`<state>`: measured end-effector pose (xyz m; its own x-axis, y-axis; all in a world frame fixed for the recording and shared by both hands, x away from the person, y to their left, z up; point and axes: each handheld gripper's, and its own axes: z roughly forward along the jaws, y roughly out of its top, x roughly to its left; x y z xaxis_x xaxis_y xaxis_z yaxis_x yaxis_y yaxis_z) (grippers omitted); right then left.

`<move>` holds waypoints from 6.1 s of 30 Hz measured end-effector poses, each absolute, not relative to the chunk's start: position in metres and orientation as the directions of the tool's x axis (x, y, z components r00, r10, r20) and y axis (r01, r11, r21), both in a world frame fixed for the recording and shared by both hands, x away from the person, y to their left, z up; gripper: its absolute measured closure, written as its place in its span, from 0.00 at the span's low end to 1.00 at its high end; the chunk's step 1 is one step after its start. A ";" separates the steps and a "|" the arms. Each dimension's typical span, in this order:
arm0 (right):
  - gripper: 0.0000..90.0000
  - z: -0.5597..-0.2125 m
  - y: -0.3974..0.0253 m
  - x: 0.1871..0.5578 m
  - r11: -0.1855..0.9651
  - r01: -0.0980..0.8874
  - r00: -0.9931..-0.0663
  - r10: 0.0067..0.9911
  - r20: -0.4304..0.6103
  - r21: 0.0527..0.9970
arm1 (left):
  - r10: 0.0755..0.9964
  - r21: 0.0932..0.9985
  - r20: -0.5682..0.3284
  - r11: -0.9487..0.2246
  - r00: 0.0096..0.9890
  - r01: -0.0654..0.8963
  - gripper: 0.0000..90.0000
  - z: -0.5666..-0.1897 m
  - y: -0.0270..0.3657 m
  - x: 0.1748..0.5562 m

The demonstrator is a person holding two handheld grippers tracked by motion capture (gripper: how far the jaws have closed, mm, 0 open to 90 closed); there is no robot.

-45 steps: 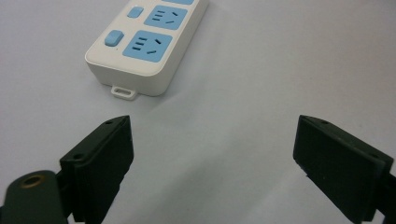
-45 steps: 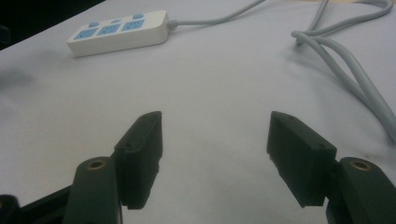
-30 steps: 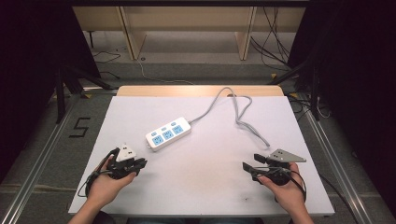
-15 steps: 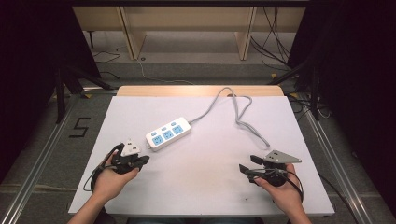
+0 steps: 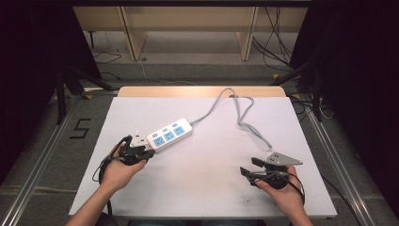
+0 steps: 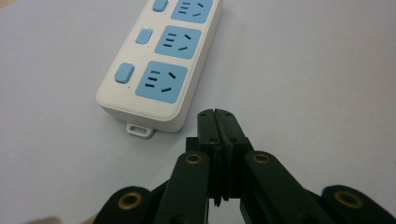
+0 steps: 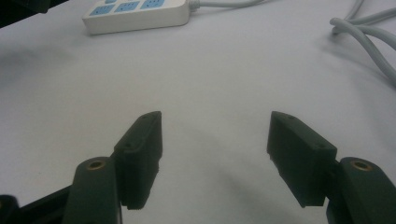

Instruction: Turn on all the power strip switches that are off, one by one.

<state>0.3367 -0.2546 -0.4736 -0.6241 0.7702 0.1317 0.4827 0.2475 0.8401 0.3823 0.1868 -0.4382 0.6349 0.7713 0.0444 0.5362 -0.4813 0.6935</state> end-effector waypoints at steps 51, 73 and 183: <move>0.38 -0.475 -0.251 0.336 0.269 0.475 -0.643 0.756 0.122 0.838 | 0.786 0.669 0.059 -0.489 0.615 0.560 0.99 -0.423 0.164 0.441; 0.38 -0.475 -0.251 0.335 0.269 0.479 -0.643 0.755 0.125 0.836 | 0.790 0.660 0.057 -0.489 0.611 0.571 0.99 -0.425 0.149 0.464; 0.38 -0.475 -0.249 0.335 0.282 0.478 -0.651 0.750 0.120 0.832 | 0.766 0.566 0.105 -0.570 0.634 0.595 0.99 -0.446 0.109 0.539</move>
<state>0.3354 -0.2495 -0.4754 -0.6506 0.7500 0.1197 0.4780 0.2819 0.8319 0.5387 0.1094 -0.4457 0.6337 0.7663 0.1054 0.5952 -0.5701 0.5664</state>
